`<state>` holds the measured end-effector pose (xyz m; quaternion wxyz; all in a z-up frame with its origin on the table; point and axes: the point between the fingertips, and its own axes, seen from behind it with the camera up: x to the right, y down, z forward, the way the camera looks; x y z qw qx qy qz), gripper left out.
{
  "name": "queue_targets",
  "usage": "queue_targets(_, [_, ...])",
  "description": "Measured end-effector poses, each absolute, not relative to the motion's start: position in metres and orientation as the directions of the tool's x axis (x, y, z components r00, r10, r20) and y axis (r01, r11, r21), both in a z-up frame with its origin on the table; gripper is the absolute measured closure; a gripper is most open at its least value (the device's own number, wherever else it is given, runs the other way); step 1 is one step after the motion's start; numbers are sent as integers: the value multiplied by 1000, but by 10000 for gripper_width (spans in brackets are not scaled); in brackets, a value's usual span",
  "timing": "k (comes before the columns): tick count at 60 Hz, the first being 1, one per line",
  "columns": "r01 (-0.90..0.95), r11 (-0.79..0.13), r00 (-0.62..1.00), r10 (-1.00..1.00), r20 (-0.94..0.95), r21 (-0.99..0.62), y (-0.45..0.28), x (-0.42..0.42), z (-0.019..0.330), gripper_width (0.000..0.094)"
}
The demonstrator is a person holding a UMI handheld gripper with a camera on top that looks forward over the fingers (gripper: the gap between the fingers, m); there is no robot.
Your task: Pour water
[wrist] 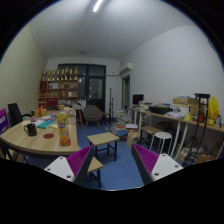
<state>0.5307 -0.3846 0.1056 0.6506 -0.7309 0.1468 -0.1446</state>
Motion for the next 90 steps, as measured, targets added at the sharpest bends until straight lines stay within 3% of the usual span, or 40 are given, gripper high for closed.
queue_targets(8, [-7,-95,909,-416,33,-995,-384,532,123,112])
queue_targets(25, [34,-68,925,-375,57,-997,-345,524,126,105])
queue_targets(39, [-14,-14,981,-195,-11,-1000,-230,443,128,106])
queue_targets(50, [0,-52,994,-109,6,-999,-137,394,103,108])
queue_targets(59, [41,-77,991,-125,50,-996,-81,375,84,118])
queue_targets(68, [29,-25,974,-224,34,-999,-40,380,91,125])
queue_targets(70, [11,-24,973,-232,16,-1000,-41,388,95,169])
queue_targets(73, [-26,-33,968,-249,-17,-999,-29,386,91,370])
queue_targets(74, [-40,-40,967,-255,-29,-998,-26,386,89,398])
queue_targets(90, [0,-70,956,-292,21,-998,-15,373,89,533])
